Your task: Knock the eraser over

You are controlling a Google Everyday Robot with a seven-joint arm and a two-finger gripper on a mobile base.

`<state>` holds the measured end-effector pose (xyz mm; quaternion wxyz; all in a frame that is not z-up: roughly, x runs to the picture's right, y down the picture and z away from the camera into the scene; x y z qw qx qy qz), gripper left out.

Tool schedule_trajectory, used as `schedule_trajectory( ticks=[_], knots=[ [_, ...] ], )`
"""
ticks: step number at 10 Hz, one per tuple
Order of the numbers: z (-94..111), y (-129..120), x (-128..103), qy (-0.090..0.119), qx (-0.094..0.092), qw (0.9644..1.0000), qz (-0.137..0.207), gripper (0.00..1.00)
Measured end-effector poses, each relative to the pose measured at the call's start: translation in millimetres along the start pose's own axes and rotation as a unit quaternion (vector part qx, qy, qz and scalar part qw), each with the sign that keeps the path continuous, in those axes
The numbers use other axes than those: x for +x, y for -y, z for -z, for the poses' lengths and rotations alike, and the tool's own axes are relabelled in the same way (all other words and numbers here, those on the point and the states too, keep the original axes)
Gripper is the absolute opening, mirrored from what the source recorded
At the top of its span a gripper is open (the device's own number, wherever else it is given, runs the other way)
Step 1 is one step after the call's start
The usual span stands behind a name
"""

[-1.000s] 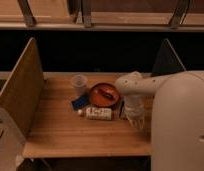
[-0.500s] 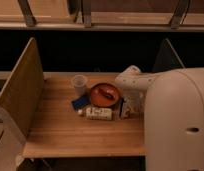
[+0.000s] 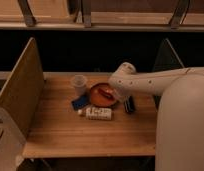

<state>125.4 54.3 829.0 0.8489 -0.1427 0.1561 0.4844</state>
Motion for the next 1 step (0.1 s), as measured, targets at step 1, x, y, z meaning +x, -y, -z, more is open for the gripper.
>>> schedule_trajectory(
  ticks=[1],
  knots=[
    [0.5,-0.8,-0.1,0.001,0.0,1.0,0.001,0.05]
  ],
)
